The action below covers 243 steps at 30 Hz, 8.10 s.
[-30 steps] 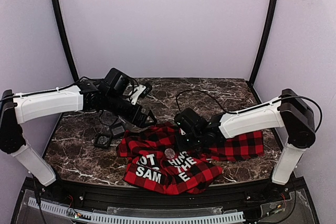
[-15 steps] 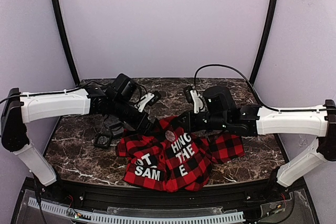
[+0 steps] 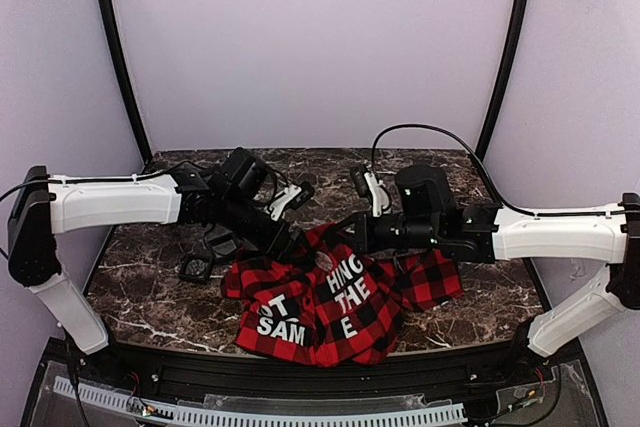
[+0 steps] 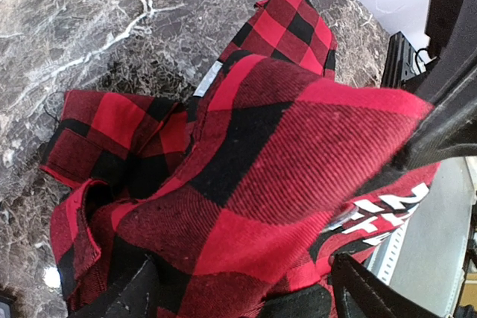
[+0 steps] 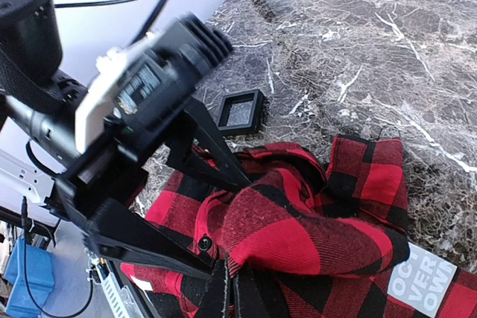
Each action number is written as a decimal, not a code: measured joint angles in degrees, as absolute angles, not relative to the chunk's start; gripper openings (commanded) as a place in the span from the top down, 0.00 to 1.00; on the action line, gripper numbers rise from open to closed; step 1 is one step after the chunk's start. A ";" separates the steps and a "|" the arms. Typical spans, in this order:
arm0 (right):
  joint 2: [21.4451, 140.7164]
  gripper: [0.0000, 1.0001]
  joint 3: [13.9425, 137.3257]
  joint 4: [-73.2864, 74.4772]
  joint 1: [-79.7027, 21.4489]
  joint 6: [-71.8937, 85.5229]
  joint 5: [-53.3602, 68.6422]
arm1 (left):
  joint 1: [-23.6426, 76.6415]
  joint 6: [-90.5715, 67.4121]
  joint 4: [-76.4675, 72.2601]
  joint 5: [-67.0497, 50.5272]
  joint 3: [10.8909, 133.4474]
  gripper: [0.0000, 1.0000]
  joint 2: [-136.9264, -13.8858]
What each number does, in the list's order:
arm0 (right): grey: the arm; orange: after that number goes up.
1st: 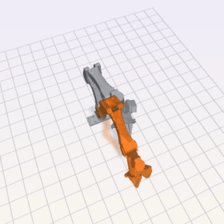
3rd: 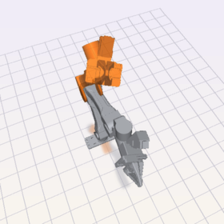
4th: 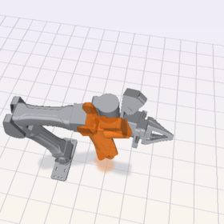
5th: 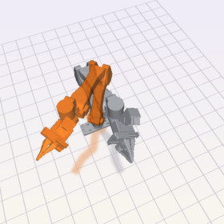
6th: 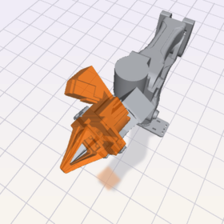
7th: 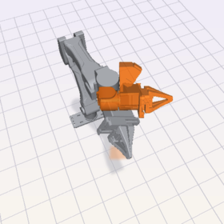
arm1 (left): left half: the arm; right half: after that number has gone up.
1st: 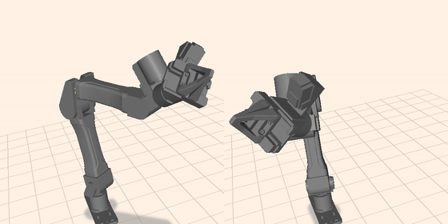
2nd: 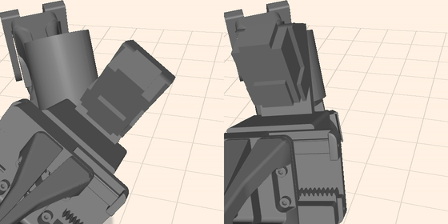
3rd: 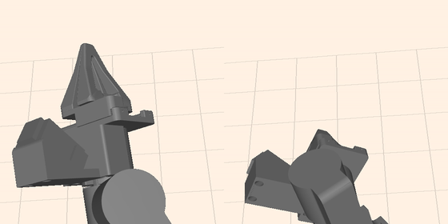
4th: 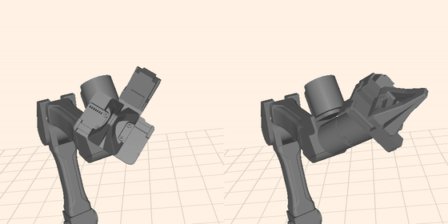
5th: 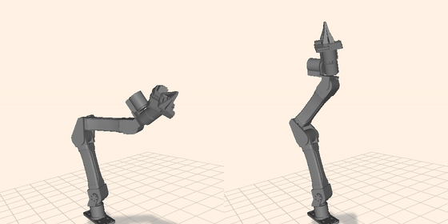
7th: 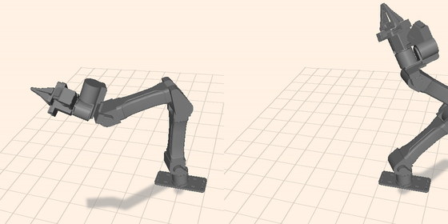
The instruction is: Remove the brooch from the garment
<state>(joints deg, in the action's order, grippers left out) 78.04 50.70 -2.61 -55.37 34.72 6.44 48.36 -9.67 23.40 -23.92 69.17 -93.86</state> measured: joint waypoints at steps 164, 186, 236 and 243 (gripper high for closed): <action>89.91 1.00 70.22 15.16 -68.16 30.28 -33.10 | 45.95 -19.03 11.92 -43.92 66.24 0.99 -92.27; 79.33 1.00 49.12 -23.92 -67.37 27.05 -26.13 | 39.44 -17.34 11.18 -42.48 64.60 0.15 -82.35; 78.06 1.00 45.41 -41.60 -66.57 34.61 -5.50 | 39.46 -28.56 -9.72 -57.76 57.32 0.99 -78.52; 78.04 0.65 44.16 -42.74 -65.32 36.27 -3.31 | 39.48 -28.38 -9.45 -57.78 57.17 0.99 -78.52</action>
